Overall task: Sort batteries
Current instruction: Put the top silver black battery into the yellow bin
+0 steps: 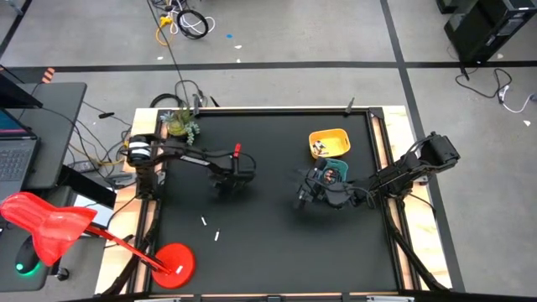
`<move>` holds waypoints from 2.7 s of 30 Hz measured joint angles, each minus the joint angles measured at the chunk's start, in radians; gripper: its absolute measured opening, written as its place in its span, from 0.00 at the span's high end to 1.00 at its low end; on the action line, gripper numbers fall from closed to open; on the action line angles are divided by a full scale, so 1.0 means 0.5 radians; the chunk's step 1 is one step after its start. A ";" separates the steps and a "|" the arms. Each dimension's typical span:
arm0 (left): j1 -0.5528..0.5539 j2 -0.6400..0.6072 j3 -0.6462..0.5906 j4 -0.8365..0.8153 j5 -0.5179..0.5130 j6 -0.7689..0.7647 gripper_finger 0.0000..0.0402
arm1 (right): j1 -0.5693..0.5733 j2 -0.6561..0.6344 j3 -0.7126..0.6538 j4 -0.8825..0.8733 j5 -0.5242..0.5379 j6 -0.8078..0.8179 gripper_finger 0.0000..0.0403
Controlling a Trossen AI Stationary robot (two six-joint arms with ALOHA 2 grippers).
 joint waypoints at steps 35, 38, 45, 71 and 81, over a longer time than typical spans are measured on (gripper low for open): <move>-0.238 -0.565 0.056 1.785 0.488 -0.313 1.00 | -0.100 0.005 0.000 0.281 -0.784 0.109 0.70; -0.240 -0.565 0.056 1.870 0.553 -0.343 1.00 | -0.094 0.061 0.000 0.433 -0.784 0.061 0.69; -0.286 -0.562 0.056 1.942 0.576 -0.368 1.00 | -0.092 0.350 0.000 1.019 -0.756 -0.118 0.69; -0.314 -0.563 0.055 2.023 0.508 -0.323 1.00 | -0.137 0.469 0.000 1.159 -0.768 -0.101 0.93; -0.311 -0.563 0.057 1.650 0.061 -0.519 0.69 | -0.139 0.429 0.000 0.887 -0.409 -0.209 0.93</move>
